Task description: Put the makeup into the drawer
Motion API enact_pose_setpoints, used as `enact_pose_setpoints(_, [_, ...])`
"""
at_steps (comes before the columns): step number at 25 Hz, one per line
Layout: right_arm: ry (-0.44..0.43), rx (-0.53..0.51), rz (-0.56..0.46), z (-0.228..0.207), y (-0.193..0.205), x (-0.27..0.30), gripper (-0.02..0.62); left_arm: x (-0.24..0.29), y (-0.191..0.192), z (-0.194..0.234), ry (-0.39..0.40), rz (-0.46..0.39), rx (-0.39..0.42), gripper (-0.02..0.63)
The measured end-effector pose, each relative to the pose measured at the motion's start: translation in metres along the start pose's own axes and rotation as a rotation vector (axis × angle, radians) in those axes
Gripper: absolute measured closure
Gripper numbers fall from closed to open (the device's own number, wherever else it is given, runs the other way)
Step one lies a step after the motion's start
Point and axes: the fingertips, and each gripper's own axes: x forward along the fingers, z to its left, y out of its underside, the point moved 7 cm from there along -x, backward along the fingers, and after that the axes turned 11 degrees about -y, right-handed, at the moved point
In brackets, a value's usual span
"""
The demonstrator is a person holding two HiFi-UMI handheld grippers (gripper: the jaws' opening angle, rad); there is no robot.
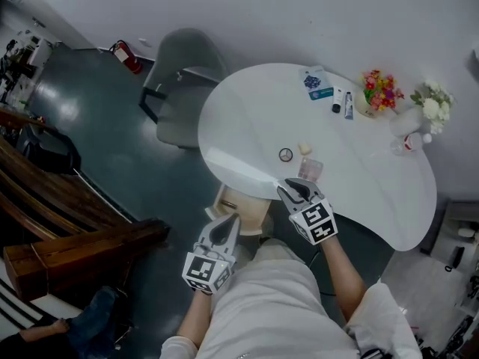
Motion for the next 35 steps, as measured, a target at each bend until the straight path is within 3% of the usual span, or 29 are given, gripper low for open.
enact_pose_setpoints(18, [0.082,0.024,0.183,-0.083,0.023,0.078,0.333,0.015,0.015,0.017,-0.032,0.082,-0.054,0.598])
enact_pose_setpoints(35, [0.119,0.08,0.311,-0.124,0.052,0.11,0.328,0.019,0.019,0.028,-0.058,0.11,-0.076,0.598])
